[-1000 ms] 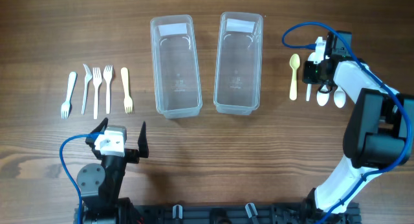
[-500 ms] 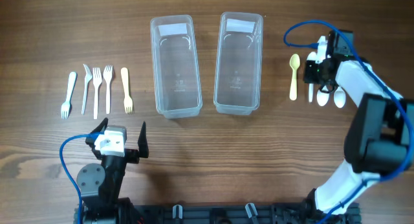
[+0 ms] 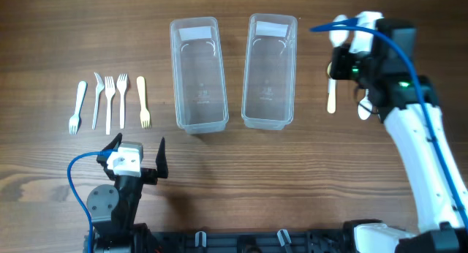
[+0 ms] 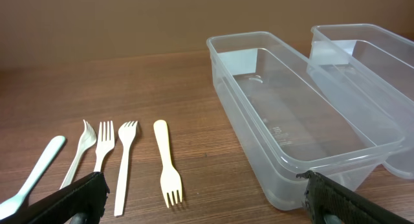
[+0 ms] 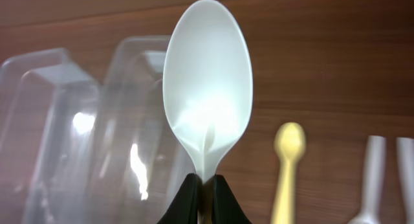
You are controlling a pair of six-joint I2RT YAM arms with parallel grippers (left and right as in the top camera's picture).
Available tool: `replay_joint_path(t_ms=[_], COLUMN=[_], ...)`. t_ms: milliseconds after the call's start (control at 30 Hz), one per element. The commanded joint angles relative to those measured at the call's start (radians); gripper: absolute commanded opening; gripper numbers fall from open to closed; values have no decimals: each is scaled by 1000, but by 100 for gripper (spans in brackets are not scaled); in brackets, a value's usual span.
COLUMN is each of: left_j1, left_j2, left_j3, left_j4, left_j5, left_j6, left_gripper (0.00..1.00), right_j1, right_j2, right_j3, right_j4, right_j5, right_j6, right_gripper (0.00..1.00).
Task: Pack container
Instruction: 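Carry the white spoon into the right container and release it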
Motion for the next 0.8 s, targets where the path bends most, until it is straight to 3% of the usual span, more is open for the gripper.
replay_joint_path(t_ms=[0, 300, 333, 367, 433, 467, 600, 667, 767], left_j1=[-5, -5, -5, -5, -5, -5, -5, -5, -5], left_j2=[-8, -8, -8, -8, -8, -8, -8, -8, -8], left_j3=[-8, -8, -8, -8, -8, -8, -8, -8, -8], left_j4=[3, 3, 3, 3, 3, 3, 3, 3, 3], left_j5=[19, 19, 19, 19, 19, 19, 19, 19, 19], left_j6=[16, 16, 16, 16, 16, 16, 16, 16, 16], left_gripper=[100, 100, 100, 100, 100, 100, 100, 100, 100], right_j1=[128, 272, 272, 272, 272, 272, 262, 252, 230], right_j2=[88, 235, 247, 249, 255, 254, 220, 179, 87], right_j3=[-40, -40, -40, -40, -40, -39, -18, -4, 5], right_j4=[55, 150, 151, 151, 149, 151, 156, 156, 155], right_j5=[-38, -37, -38, -39, -50, -71, -113, -113, -109], right_j6=[87, 163, 166, 166, 159, 140, 105, 89, 44], right_gripper=[4, 4, 14, 43, 79, 86, 91, 99, 100])
